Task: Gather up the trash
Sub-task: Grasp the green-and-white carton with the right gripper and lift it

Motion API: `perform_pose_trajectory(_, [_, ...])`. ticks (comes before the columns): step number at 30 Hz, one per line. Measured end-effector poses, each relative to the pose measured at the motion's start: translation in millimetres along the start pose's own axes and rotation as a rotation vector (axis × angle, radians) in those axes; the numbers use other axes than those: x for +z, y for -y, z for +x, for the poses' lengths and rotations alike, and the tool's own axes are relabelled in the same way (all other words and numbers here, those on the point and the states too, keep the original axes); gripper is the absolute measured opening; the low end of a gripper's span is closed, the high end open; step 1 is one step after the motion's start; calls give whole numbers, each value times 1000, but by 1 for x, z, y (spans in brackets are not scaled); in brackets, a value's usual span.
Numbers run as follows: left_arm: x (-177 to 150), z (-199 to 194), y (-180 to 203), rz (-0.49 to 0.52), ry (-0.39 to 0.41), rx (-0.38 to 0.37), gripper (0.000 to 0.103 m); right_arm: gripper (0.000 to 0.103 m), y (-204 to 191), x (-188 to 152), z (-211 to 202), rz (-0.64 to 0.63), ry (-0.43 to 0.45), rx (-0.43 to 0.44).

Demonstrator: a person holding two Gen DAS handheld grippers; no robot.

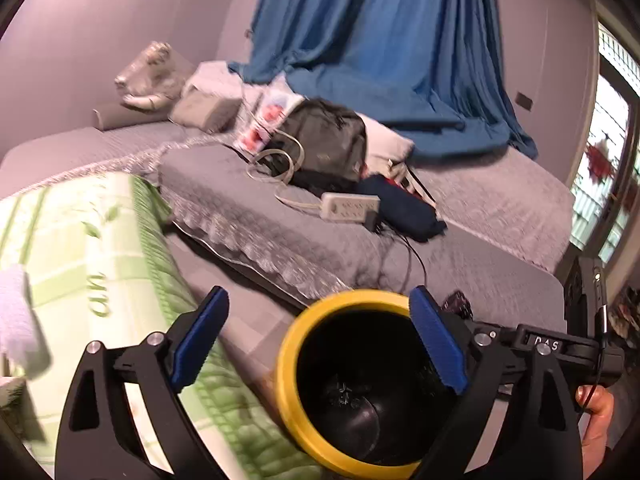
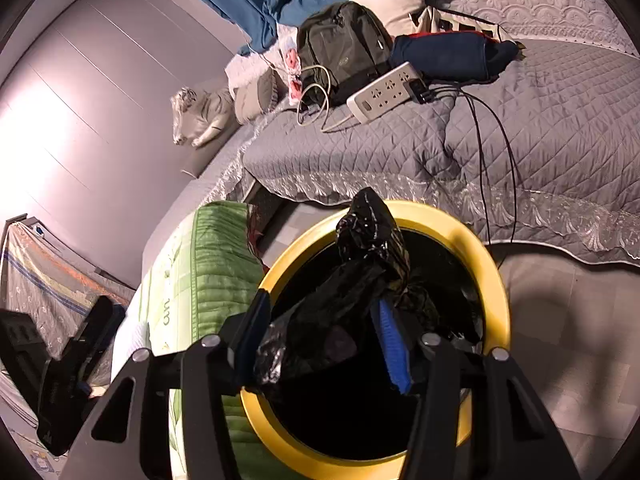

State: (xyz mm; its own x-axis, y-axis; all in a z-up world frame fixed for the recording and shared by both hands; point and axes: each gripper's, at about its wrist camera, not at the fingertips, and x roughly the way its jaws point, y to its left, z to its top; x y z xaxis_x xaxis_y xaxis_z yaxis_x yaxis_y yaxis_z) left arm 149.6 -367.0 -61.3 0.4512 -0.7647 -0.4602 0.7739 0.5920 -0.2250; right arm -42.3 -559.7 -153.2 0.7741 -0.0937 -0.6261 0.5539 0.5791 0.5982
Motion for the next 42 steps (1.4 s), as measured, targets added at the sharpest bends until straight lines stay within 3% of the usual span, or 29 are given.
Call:
perform_pose_trajectory(2, [4,-9,-5,-2,21,18,89,62,-4,1,4,-1,-30,-1])
perform_pose_trajectory(7, [12,-37,-21,-41,53,23,89,63,-14,7,21,1,-150,-59])
perform_pose_trajectory(14, [15,-100,-34,-39,179,110,89,63,-46,-1,12,-68,-116,-61])
perform_pose_trajectory(21, [18,-213,-67,-22,313,167,93,63,-130,-30,-5,-308,-22,111])
perform_pose_trajectory(25, [8,-284,-104,-31,398,262,94,63,-191,-52,-15,-489,2,252])
perform_pose_trajectory(29, [-19,-341,-140,-36,459,440,95,63,-257,-87,-10,-678,-49,385])
perform_pose_trajectory(30, [-31,-353,-149,-42,464,512,95,63,-270,-97,-8,-714,-67,402])
perform_pose_trajectory(33, [-62,-371,-172,-102,426,613,95,63,-325,-138,12,-856,-181,490])
perform_pose_trajectory(38, [-116,-382,-202,-266,348,644,95,63,-399,-196,42,-1037,-308,558])
perform_pose_trajectory(42, [-148,-376,-222,-322,243,643,95,63,-447,-234,63,-1138,-395,594])
